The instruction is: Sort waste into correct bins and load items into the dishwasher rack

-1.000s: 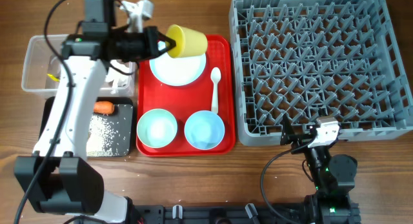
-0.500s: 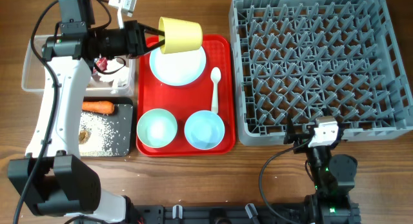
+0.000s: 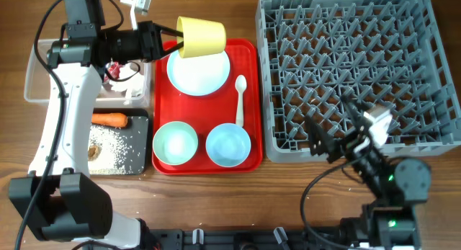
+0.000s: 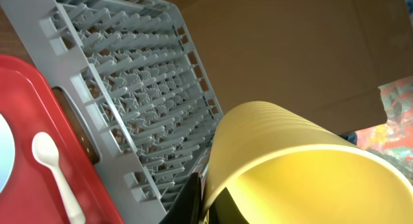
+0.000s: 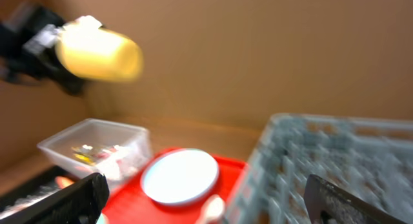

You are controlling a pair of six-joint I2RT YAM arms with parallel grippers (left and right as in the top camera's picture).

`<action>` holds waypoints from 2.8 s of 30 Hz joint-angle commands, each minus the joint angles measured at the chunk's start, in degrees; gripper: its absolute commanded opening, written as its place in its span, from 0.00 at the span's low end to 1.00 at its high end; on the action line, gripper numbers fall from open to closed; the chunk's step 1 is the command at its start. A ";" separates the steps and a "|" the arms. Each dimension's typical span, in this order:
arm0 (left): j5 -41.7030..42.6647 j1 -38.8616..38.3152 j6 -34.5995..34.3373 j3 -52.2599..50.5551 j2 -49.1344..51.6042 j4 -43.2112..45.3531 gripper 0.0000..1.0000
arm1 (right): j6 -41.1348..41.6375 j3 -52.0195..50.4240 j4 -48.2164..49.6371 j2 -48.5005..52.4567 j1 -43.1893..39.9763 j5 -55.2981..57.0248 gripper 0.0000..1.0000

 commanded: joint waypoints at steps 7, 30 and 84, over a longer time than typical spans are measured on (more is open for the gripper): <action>1.25 0.37 -0.11 0.76 -0.72 0.48 0.04 | 11.10 29.97 8.50 42.62 -0.17 -45.79 1.00; 1.53 -10.10 -0.55 0.76 -0.72 0.50 0.04 | 33.05 30.77 51.58 64.50 8.33 -44.68 0.93; -3.13 -13.68 -0.52 0.74 -0.72 2.45 0.04 | 29.16 30.69 63.49 64.50 14.80 -44.24 0.82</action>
